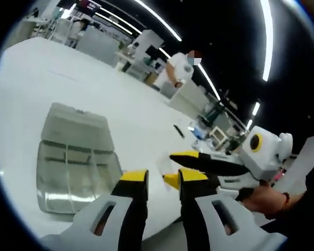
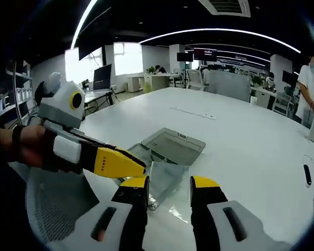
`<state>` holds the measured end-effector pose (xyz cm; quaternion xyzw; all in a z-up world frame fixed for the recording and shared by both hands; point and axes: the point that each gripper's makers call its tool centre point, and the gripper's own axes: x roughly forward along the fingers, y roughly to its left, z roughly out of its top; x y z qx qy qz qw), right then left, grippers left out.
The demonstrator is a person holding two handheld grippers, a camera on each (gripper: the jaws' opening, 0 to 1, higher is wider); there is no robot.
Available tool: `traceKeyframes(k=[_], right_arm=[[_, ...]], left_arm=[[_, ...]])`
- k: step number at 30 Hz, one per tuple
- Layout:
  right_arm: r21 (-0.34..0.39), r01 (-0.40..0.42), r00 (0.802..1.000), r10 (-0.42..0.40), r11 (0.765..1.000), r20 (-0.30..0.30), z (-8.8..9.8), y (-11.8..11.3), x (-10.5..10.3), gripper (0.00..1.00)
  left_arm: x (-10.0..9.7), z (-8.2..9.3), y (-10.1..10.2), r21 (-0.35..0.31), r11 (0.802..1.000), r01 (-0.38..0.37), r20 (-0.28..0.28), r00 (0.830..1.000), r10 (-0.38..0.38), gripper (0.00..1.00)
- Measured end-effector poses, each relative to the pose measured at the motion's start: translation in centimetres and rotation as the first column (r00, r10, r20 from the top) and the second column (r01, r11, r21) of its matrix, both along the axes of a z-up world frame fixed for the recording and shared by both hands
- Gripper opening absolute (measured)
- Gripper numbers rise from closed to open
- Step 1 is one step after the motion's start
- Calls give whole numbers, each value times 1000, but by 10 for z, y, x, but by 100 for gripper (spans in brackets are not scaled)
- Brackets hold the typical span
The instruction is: Insert the divider into the dual guide fixture by aligning both edges with the guide slots and pushing it downward to the bottom, including one-sided entry, uneven engagement, binding, and posture correction.
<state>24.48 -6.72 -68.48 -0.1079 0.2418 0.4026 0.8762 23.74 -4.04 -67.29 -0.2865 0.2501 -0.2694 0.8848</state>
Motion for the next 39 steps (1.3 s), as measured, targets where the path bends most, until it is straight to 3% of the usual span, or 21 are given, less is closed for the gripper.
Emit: traceKeyframes(k=[11, 15, 16, 17, 18, 19, 20, 21, 23, 25, 30, 32, 35, 39], right_arm=[[31, -32, 998, 31, 999, 54, 13, 10, -4, 27], [30, -60, 996, 58, 998, 73, 15, 11, -7, 27], [47, -65, 995, 62, 997, 72, 17, 11, -7, 25], [74, -138, 989, 134, 988, 55, 19, 19, -17, 11], [60, -126, 992, 125, 990, 23, 17, 17, -19, 0], [22, -103, 994, 103, 994, 26, 14, 14, -18, 4], [-28, -163, 980, 165, 986, 115, 17, 17, -17, 10], [-41, -179, 974, 183, 983, 132, 16, 18, -17, 18], [-22, -171, 979, 173, 985, 109, 15, 17, -17, 21], [-27, -180, 979, 182, 983, 95, 15, 15, -16, 16], [-81, -245, 960, 254, 966, 118, 17, 13, -12, 16], [-111, -291, 945, 303, 950, 123, 17, 14, -12, 15], [-222, -361, 910, 394, 906, 131, 12, 15, -15, 15], [-234, -409, 881, 448, 882, 150, 15, 22, -18, 16]], left_arm=[[5, 5, 1, -121, 992, -34, -46, 999, 28, 5], [4, 8, 1, -113, 994, -9, -22, 1000, 6, 1], [4, 11, 2, -92, 996, -3, 10, 1000, 4, 0], [5, 13, 0, -88, 996, -3, 28, 1000, 6, 0], [4, 13, -1, -83, 997, 5, 19, 1000, -4, 0], [3, 13, -2, -83, 996, 10, 11, 1000, -10, 0], [3, 11, 0, -51, 999, 14, 17, 1000, -13, 0], [3, 8, 4, -8, 1000, 8, 23, 1000, -8, 0], [2, 10, 5, -13, 1000, 4, 30, 1000, -4, 0], [1, 8, 8, -2, 1000, -1, 25, 1000, 2, 0], [-3, 5, 14, 128, 992, 19, 57, 998, -27, 0], [-6, 5, 13, 185, 982, 47, 73, 995, -61, 0], [-11, 2, 11, 280, 956, 86, 82, 990, -113, 0], [-16, 2, 7, 346, 928, 136, 98, 979, -180, 0]])
